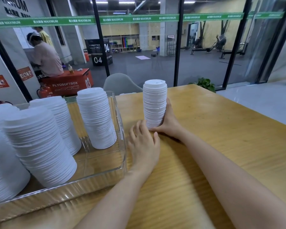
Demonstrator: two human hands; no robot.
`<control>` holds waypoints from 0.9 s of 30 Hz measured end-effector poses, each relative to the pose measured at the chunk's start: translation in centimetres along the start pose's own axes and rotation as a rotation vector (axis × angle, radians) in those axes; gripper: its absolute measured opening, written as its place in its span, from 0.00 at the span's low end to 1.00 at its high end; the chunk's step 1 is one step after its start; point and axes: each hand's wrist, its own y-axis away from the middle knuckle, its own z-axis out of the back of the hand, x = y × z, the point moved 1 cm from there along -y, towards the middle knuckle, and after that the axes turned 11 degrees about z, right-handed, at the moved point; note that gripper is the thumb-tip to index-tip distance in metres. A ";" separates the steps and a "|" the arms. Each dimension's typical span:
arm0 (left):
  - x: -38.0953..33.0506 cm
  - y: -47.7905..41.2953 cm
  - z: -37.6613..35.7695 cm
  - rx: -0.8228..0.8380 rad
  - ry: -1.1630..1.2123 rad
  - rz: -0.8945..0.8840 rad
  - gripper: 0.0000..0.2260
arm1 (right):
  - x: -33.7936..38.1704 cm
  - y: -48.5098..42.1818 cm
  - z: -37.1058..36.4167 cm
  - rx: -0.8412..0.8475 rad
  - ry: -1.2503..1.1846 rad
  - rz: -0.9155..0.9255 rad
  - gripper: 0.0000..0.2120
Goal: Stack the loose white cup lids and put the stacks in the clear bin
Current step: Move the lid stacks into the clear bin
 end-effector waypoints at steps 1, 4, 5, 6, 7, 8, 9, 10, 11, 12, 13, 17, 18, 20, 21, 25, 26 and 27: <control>0.0 0.0 0.0 -0.009 0.007 -0.004 0.24 | 0.1 0.5 0.4 -0.001 0.005 0.003 0.63; 0.0 0.0 0.3 -0.059 0.054 -0.067 0.24 | 0.5 2.5 1.9 -0.008 0.013 0.003 0.64; 0.0 0.1 0.4 -0.075 0.081 -0.115 0.24 | 0.9 3.3 2.4 -0.011 0.012 0.008 0.62; -0.1 0.2 0.4 -0.090 0.117 -0.166 0.24 | 1.3 4.2 2.9 -0.017 0.015 0.013 0.60; -0.2 0.4 0.4 -0.103 0.158 -0.213 0.25 | 1.8 5.0 3.4 -0.028 0.019 0.019 0.58; -0.5 0.7 0.6 -0.109 0.194 -0.257 0.25 | 2.1 5.9 3.9 -0.040 0.021 0.018 0.57; -1.1 1.0 1.0 -0.118 0.226 -0.315 0.24 | 2.5 6.9 4.3 -0.050 0.024 0.016 0.57; -2.0 1.4 1.7 -0.137 0.263 -0.393 0.22 | 2.9 7.8 4.7 -0.054 0.027 0.019 0.58; -2.9 1.7 2.6 -0.166 0.304 -0.481 0.21 | 3.2 8.7 5.0 -0.050 0.039 0.020 0.58; -3.9 2.0 3.5 -0.201 0.338 -0.561 0.20 | 3.5 9.5 5.3 -0.040 0.054 0.023 0.60; -5.0 2.3 4.6 -0.232 0.360 -0.619 0.20 | 4.0 10.3 5.6 -0.028 0.066 0.025 0.61; -7.4 2.9 7.6 -0.137 0.293 -0.650 0.20 | 6.6 13.1 5.8 0.001 0.075 0.027 0.65; -7.5 3.0 8.0 -0.079 0.250 -0.644 0.21 | 7.4 13.8 5.7 -0.007 0.056 0.033 0.64; -7.0 3.3 8.6 0.027 0.211 -0.622 0.23 | 9.0 14.9 5.8 -0.039 -0.001 0.058 0.58; -6.7 3.6 9.0 0.064 0.221 -0.609 0.23 | 9.5 15.4 5.7 -0.044 -0.012 0.081 0.55; -5.7 5.2 11.1 0.110 0.231 -0.586 0.25 | 12.7 17.2 5.3 -0.065 -0.054 0.158 0.52; -5.6 5.6 11.9 0.111 0.223 -0.591 0.25 | 13.6 17.5 5.1 -0.067 -0.062 0.179 0.49; -5.6 5.8 12.8 0.104 0.219 -0.605 0.24 | 14.7 17.6 4.9 -0.075 -0.068 0.200 0.47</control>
